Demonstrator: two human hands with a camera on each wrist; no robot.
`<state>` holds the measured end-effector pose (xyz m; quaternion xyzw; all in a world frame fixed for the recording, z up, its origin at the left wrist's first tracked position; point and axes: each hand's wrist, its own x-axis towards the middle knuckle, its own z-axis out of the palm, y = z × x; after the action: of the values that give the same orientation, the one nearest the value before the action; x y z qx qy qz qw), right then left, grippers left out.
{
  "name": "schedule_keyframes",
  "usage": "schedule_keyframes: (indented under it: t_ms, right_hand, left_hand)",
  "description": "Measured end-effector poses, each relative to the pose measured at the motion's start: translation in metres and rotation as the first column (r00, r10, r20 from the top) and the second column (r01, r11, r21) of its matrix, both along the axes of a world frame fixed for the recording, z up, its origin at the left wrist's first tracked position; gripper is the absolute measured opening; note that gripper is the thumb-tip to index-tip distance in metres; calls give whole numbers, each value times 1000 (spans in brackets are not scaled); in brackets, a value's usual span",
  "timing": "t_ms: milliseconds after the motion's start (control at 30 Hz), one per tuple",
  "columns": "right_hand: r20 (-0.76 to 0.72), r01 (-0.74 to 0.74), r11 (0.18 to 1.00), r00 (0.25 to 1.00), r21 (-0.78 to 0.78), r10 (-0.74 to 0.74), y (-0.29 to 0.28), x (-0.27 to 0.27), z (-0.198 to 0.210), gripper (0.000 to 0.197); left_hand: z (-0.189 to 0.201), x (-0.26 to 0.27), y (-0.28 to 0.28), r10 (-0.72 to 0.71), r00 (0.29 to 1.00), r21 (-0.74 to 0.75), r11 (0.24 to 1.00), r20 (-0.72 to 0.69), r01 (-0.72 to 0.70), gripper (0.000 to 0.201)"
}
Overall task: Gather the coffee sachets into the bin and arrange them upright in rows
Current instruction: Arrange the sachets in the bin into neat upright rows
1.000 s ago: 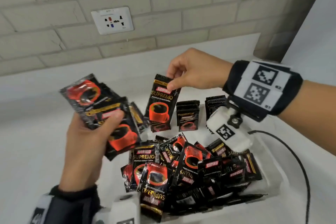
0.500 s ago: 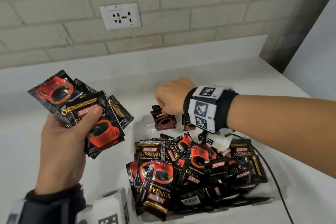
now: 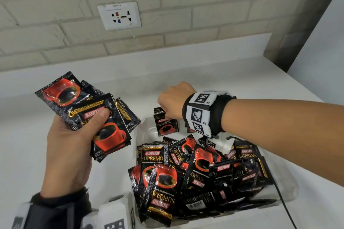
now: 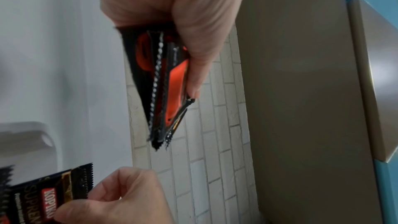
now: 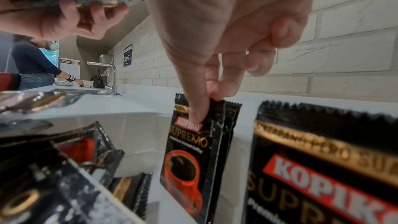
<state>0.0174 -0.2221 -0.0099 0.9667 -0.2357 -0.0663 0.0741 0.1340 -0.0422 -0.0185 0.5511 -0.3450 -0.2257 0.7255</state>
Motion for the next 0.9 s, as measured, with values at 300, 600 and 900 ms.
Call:
schedule_keyframes:
  t_ms: [300,600,900]
  right_hand:
    - [-27,6,1000,1000,28,-5,-3,1,4,19]
    - [235,68,919,957,389,-170,-3,-13,42,17]
    - [334,-110,530,875,841,-349,50,-35,45,61]
  left_hand:
    - [-2,-1,-2,-4,1000,1,1000,12,4,51]
    - [-1,-13,-13,-19,999,26,999,-38,20,75]
    - [9,-44,-39,-21,994,-44,999,-109,17,82]
